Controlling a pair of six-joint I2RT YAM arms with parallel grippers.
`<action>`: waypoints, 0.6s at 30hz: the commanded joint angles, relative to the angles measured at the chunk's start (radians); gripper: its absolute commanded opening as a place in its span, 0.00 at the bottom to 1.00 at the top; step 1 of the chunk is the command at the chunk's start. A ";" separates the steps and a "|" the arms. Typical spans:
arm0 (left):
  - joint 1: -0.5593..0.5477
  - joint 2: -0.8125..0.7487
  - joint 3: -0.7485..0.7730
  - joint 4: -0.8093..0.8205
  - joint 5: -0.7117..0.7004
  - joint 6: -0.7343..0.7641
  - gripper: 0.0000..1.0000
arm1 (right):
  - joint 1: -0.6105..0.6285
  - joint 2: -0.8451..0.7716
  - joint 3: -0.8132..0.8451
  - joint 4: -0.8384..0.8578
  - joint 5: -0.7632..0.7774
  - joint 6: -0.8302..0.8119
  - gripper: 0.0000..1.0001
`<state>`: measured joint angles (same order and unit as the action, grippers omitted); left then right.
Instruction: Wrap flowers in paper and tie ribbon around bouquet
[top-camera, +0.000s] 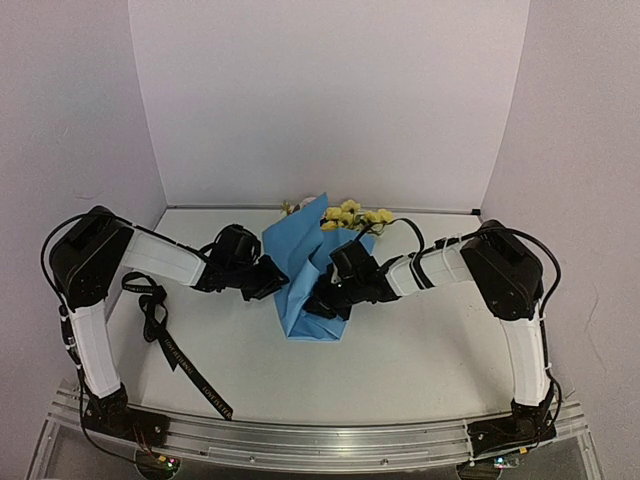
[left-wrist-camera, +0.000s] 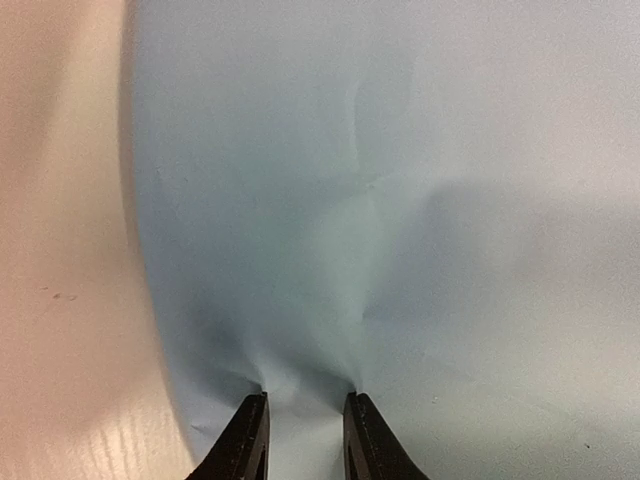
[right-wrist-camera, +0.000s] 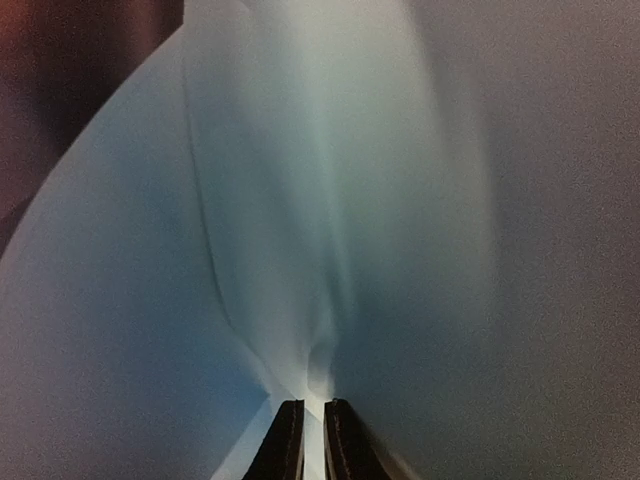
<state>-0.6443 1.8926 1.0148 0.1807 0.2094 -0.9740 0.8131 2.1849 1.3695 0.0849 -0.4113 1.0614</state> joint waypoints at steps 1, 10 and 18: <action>-0.014 0.042 0.084 0.000 0.066 0.061 0.27 | -0.002 -0.082 -0.024 -0.039 0.079 -0.044 0.11; -0.018 0.067 0.116 -0.016 0.090 0.082 0.27 | -0.002 -0.188 -0.094 -0.058 0.124 -0.076 0.11; -0.022 0.082 0.147 -0.038 0.112 0.107 0.27 | -0.001 -0.269 -0.178 -0.123 0.190 -0.109 0.12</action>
<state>-0.6587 1.9691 1.1077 0.1543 0.2980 -0.9026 0.8131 1.9882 1.2437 0.0198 -0.2907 0.9891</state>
